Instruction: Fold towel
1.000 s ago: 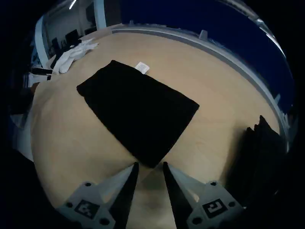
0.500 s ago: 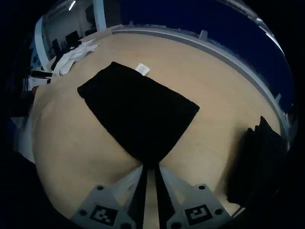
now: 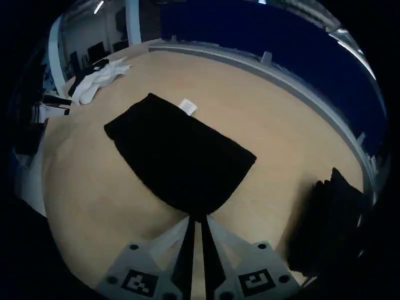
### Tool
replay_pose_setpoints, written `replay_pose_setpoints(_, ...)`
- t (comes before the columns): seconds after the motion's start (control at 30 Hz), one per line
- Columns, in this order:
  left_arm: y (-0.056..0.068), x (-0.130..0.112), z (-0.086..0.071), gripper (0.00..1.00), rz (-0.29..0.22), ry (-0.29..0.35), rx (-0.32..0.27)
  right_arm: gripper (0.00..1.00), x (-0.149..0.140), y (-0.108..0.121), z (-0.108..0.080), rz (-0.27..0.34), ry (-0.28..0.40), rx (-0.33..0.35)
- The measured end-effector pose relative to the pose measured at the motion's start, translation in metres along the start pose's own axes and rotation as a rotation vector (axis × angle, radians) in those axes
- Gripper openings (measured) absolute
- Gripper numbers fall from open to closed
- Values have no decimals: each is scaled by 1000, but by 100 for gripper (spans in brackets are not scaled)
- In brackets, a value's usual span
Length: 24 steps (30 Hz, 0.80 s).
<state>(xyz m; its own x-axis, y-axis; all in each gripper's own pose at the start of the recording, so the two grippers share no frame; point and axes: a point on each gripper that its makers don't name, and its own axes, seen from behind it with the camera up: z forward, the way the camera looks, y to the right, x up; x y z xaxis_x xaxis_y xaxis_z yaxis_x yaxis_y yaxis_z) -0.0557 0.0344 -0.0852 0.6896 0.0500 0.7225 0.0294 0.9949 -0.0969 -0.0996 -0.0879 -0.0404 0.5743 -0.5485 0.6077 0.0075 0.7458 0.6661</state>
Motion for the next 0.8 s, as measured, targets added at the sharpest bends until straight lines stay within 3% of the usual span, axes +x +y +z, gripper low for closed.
replay_pose_setpoints(0.4,-1,9,-5,88,-6,18,-1,8,50,5,-20,-66,74,-17)
replay_pose_setpoints(0.8,-1,12,-13,88,-22,40,-1,8,114,-6,-26,-165,142,-13)
